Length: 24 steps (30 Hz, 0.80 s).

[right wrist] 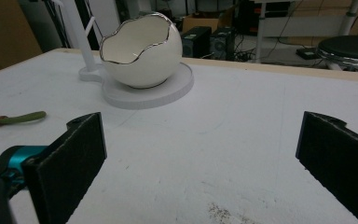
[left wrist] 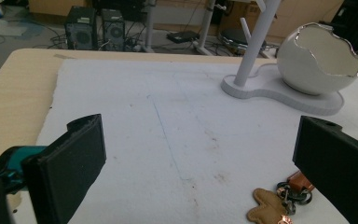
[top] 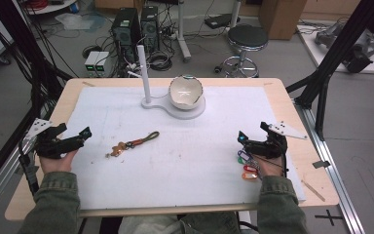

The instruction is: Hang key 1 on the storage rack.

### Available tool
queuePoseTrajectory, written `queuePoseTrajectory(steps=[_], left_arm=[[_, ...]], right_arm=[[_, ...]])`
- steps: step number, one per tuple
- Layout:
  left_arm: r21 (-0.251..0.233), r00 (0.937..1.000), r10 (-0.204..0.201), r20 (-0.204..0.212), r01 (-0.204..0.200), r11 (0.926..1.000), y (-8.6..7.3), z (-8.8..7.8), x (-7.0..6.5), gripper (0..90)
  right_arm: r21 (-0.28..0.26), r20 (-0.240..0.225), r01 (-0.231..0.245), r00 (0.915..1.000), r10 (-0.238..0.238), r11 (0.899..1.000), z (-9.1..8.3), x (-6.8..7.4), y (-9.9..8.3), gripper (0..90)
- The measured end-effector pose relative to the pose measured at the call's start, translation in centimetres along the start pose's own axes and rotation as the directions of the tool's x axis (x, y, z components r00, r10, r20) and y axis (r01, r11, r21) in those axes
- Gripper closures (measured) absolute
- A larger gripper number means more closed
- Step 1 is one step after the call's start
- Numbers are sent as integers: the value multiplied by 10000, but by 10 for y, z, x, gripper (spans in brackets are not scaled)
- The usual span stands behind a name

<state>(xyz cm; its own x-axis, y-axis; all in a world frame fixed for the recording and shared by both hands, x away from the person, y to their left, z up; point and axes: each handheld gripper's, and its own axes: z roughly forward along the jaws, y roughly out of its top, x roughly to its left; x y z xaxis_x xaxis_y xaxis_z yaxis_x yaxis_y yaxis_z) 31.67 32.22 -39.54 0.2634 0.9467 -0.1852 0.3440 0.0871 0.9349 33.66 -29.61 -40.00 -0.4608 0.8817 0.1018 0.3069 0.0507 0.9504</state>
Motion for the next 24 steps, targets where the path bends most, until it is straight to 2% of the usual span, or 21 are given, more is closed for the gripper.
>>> queuePoseTrajectory(steps=[3,9,12,15,16,19,22,24], left_arm=[[155,9997,175,156,-178,9997,1,3,-5,29],[223,9987,165,482,-176,9996,3,5,-12,29],[359,9971,322,687,-348,9988,4,9,-18,29],[493,9934,722,892,-768,9958,7,13,-28,29],[493,9934,722,892,-768,9958,7,13,-28,29],[664,9885,1088,1047,-1161,9910,10,20,-35,29],[733,9850,1219,1225,-1315,9886,11,27,-41,29],[860,9803,1441,1349,-1565,9839,13,34,-46,30]], right_arm=[[9,14,18,10000,-18,10000,0,0,0,8],[81,7,29,10000,-30,10000,0,1,0,8],[102,2,98,10000,-98,9999,0,1,0,8],[108,47,135,9999,-136,9999,0,2,0,7],[108,47,135,9999,-136,9999,0,2,0,7],[82,65,116,9999,-116,9999,0,2,0,8],[61,46,140,9999,-140,9999,-1,2,0,7],[70,36,180,9998,-181,9998,-1,2,0,7]])
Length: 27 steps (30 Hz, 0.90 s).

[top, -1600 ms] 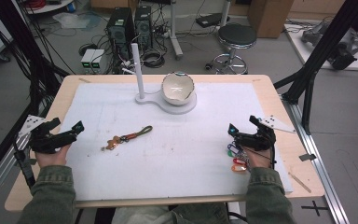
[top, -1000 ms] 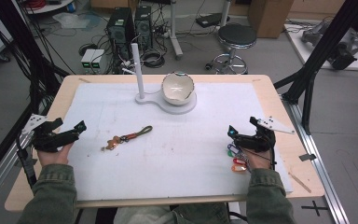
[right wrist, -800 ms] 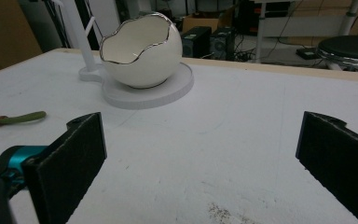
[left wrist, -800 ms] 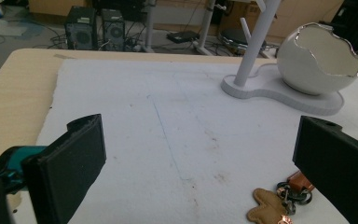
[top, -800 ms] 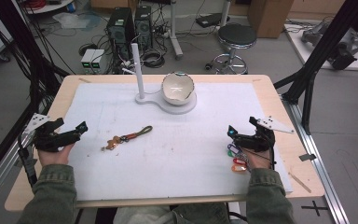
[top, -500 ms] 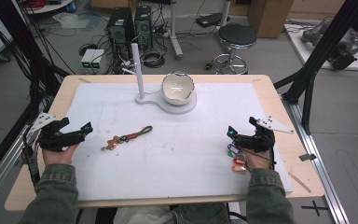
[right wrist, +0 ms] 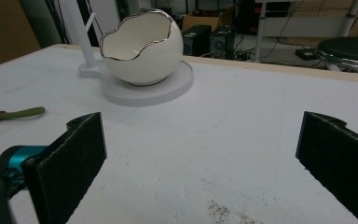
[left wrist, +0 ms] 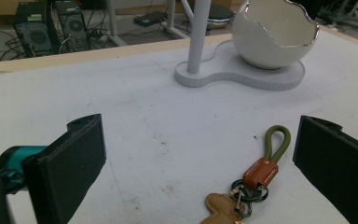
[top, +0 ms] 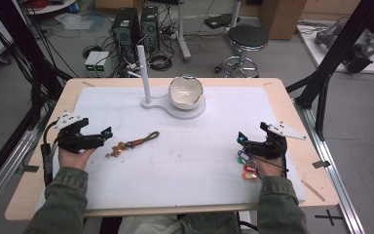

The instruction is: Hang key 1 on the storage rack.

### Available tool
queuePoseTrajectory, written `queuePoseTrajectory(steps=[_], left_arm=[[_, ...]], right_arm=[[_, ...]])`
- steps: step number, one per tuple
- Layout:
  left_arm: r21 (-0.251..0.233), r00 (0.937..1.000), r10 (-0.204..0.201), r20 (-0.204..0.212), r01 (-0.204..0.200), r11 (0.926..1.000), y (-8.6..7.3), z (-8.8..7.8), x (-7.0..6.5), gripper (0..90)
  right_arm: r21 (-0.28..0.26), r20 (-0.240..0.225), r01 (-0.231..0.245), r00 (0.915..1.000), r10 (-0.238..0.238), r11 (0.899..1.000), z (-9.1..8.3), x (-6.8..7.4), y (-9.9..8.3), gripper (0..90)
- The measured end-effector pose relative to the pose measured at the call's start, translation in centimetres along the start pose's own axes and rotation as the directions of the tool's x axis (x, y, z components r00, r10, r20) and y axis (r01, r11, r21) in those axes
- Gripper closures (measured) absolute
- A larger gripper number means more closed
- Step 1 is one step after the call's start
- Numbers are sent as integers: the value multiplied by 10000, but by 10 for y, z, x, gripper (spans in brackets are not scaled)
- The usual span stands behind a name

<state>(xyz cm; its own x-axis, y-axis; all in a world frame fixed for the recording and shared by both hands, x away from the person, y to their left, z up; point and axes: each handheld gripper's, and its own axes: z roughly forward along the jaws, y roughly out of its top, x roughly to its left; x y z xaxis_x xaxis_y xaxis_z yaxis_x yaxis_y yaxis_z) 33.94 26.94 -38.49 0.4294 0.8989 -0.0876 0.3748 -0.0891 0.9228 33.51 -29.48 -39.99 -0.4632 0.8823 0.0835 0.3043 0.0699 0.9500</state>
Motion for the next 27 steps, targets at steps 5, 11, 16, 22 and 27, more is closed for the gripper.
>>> queuePoseTrajectory(steps=[5,11,16,22,27], left_arm=[[242,9987,249,434,-260,9994,2,10,-5,30],[398,9936,620,945,-660,9970,4,19,-12,91],[618,9902,687,1218,-766,9951,6,29,-16,91],[1272,9833,751,1658,-969,9871,6,43,-21,92],[1664,9742,990,2027,-1339,9769,10,54,-24,92]], right_arm=[[15,-4,-10,10000,10,10000,0,0,0,7],[-220,97,104,9999,-102,9997,-3,1,1,8],[-228,125,122,9999,-119,9997,-3,1,1,8],[-193,130,148,9998,-146,9997,-2,1,1,8],[-182,141,150,9998,-148,9997,-2,1,1,8]])
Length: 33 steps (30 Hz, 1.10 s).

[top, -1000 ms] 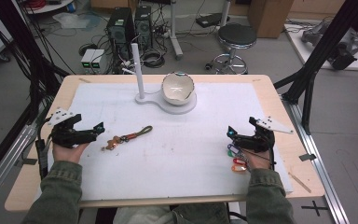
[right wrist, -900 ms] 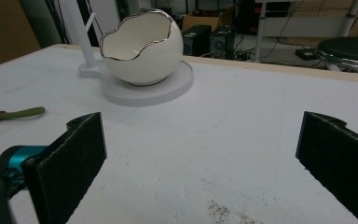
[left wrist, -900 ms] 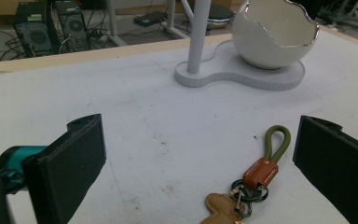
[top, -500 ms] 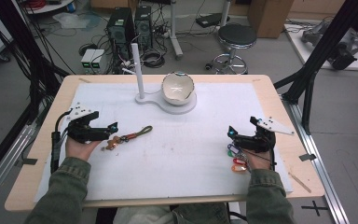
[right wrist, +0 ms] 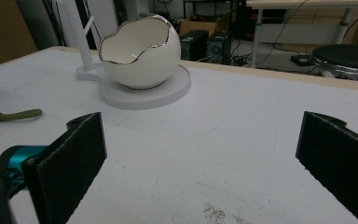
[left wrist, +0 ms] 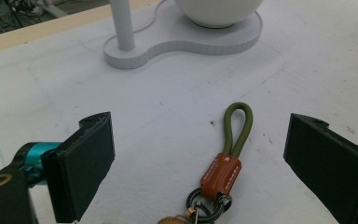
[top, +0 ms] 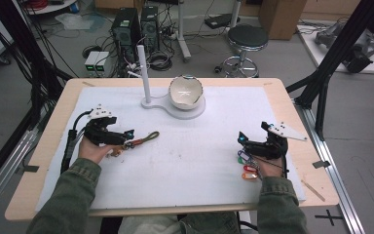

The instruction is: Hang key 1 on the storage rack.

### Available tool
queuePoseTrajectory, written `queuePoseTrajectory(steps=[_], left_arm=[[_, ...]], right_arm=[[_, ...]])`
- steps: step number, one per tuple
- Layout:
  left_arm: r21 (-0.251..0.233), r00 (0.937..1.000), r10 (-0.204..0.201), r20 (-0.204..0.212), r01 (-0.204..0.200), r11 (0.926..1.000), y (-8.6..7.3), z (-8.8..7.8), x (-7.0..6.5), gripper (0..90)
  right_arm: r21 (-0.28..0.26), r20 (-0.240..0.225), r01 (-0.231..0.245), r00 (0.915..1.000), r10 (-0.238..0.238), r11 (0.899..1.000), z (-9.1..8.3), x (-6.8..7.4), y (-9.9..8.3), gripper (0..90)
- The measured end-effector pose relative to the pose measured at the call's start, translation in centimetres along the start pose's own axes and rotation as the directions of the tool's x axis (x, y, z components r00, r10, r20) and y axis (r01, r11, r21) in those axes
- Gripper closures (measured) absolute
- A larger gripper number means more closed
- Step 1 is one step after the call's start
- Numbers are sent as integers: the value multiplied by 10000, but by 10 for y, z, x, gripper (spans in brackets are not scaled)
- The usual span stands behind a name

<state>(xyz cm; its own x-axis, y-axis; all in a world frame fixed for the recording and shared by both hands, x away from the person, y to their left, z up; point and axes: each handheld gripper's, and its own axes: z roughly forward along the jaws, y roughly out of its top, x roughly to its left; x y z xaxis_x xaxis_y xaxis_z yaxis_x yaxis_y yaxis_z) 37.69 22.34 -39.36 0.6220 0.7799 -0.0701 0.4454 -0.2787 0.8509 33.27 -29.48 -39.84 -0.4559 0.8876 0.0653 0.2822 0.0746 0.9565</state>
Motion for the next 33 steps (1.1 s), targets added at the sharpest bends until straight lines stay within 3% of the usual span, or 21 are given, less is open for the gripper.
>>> queuePoseTrajectory(steps=[4,15,20,25,27,28,30,32,33], left_arm=[[418,9996,183,206,-192,9989,-1,9,-2,92],[1012,9978,386,531,-438,9939,-5,22,-6,104],[1606,9969,590,527,-667,9848,-9,29,-6,115],[1891,9967,579,570,-677,9796,-12,32,-6,132],[2076,9954,679,680,-807,9749,-13,35,-7,142],[2308,9942,751,765,-910,9687,-16,38,-8,145],[2437,9941,759,776,-927,9654,-17,40,-9,153],[2723,9929,890,794,-1075,9562,-19,45,-12,160],[2723,9929,890,794,-1075,9562,-19,45,-12,170]], right_arm=[[13,-12,42,10000,-42,10000,0,0,0,8],[79,-27,50,10000,-50,10000,1,0,0,8],[53,-26,88,10000,-88,9999,1,-1,0,8],[76,-35,59,10000,-59,10000,1,-1,-1,8],[100,-51,34,10000,-33,9999,1,-1,-1,8],[89,-49,54,10000,-54,9999,1,-1,-1,8],[94,-55,48,10000,-48,9999,1,-1,-1,8],[93,-56,46,10000,-45,9999,1,-1,-1,8],[95,-53,59,10000,-58,9999,1,-1,-1,8]])
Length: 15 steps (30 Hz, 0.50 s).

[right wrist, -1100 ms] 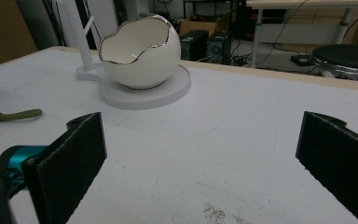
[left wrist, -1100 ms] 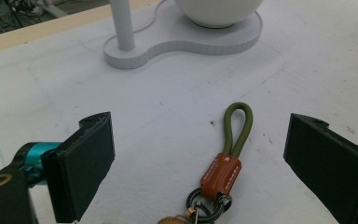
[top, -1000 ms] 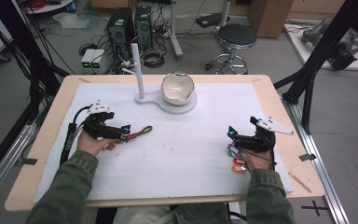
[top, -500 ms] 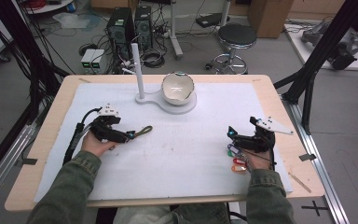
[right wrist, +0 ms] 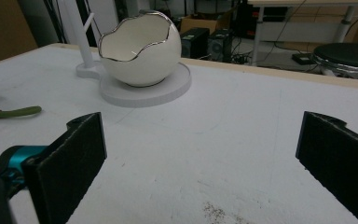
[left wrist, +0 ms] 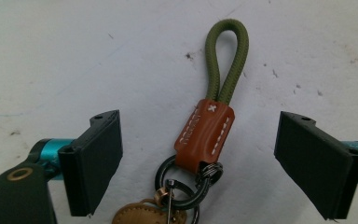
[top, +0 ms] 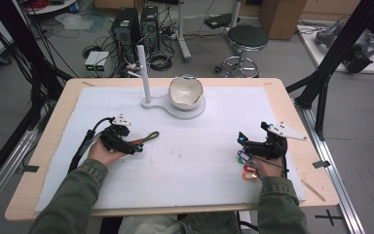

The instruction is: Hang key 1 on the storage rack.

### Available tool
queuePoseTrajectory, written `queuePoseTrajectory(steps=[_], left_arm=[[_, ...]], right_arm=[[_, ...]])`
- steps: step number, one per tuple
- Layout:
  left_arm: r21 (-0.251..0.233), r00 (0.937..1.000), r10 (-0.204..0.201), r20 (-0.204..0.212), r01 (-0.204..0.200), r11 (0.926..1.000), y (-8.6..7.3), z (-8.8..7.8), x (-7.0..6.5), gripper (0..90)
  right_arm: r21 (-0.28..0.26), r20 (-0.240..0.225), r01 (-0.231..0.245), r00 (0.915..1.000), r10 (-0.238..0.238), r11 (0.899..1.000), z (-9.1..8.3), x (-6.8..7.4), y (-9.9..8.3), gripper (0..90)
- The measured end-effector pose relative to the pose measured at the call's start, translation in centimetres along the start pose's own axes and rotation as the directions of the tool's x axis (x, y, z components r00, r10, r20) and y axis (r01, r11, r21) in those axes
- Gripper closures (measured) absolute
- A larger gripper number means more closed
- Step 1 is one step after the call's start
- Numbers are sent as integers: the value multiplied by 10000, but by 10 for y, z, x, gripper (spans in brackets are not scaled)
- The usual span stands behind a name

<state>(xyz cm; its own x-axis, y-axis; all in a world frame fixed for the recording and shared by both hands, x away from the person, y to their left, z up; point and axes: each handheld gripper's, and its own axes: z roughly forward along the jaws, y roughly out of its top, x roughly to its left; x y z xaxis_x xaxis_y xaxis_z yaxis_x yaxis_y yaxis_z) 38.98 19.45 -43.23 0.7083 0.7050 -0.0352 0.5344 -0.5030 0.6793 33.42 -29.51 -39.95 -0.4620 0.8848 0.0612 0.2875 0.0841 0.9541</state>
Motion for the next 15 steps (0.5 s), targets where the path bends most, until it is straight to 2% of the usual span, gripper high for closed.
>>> queuePoseTrajectory(steps=[5,12,15], left_arm=[[144,9999,24,140,-26,9999,0,1,-1,210],[144,9999,91,94,-92,9999,0,2,-2,328],[162,9999,138,-5,-138,9998,0,2,-2,451]], right_arm=[[44,8,-2,10000,2,10000,0,0,0,8],[58,10,37,10000,-37,10000,1,-1,0,8],[64,4,33,10000,-33,10000,1,-1,0,8]])
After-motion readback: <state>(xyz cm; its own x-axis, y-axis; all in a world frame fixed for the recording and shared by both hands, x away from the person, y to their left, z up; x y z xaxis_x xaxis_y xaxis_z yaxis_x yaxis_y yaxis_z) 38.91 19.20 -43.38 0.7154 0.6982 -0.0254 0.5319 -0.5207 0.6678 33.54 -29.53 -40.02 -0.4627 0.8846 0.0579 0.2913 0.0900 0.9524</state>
